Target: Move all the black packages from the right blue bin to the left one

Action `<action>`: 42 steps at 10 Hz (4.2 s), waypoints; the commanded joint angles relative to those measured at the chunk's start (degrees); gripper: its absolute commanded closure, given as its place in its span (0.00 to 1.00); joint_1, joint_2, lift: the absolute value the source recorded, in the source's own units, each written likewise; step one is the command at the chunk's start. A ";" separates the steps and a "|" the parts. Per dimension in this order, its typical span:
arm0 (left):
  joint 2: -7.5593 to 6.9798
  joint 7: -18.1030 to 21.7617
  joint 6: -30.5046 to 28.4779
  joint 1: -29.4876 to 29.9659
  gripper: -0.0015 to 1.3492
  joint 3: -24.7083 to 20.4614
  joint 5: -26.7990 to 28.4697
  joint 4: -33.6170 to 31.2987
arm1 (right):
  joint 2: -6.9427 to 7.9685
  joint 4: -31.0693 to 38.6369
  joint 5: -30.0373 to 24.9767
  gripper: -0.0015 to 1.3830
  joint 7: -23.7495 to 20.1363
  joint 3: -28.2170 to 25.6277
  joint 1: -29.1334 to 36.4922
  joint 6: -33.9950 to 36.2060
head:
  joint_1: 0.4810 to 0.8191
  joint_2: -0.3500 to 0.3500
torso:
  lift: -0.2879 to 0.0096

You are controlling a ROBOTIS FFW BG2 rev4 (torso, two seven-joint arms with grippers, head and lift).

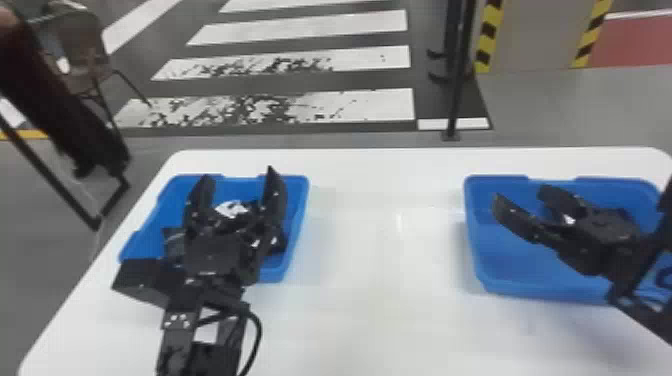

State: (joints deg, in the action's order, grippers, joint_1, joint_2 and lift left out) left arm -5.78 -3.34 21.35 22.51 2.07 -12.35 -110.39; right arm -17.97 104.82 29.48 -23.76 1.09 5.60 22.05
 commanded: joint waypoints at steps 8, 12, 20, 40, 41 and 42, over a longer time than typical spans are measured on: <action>-0.20 0.27 1.57 3.36 0.15 5.13 -2.17 -1.06 | 1.97 1.70 -13.48 0.11 14.70 -4.98 -2.51 14.79 | 0.63 0.41 | 0.35; -0.11 0.27 1.29 3.22 0.15 5.36 -2.17 -1.06 | 2.33 -2.24 -14.85 0.11 15.76 -7.49 -4.06 17.32 | 0.63 0.33 | 0.35; -0.11 0.71 -0.12 3.22 0.15 5.36 -2.39 -1.06 | 2.33 -6.46 -11.08 0.55 15.67 -9.09 -5.89 23.22 | 0.63 0.29 | 0.35; -3.27 3.26 -7.15 1.68 0.15 14.72 -13.25 -6.12 | -0.57 8.87 21.25 0.87 5.39 13.99 -4.62 15.91 | 0.63 0.68 | 0.35; -3.19 3.26 -7.57 1.68 0.15 14.38 -13.02 -6.12 | -0.57 9.29 21.48 0.87 5.39 14.79 -4.62 15.91 | 0.63 0.69 | 0.35; -3.10 3.26 -8.13 1.68 0.15 14.15 -12.56 -6.12 | -0.75 9.43 22.05 0.87 5.30 15.48 -4.62 15.91 | 0.63 0.72 | 0.35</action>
State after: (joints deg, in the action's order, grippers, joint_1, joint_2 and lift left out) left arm -8.90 -0.09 13.56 24.18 16.40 -25.15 -116.51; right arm -18.62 114.14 51.14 -18.45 16.14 0.99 37.96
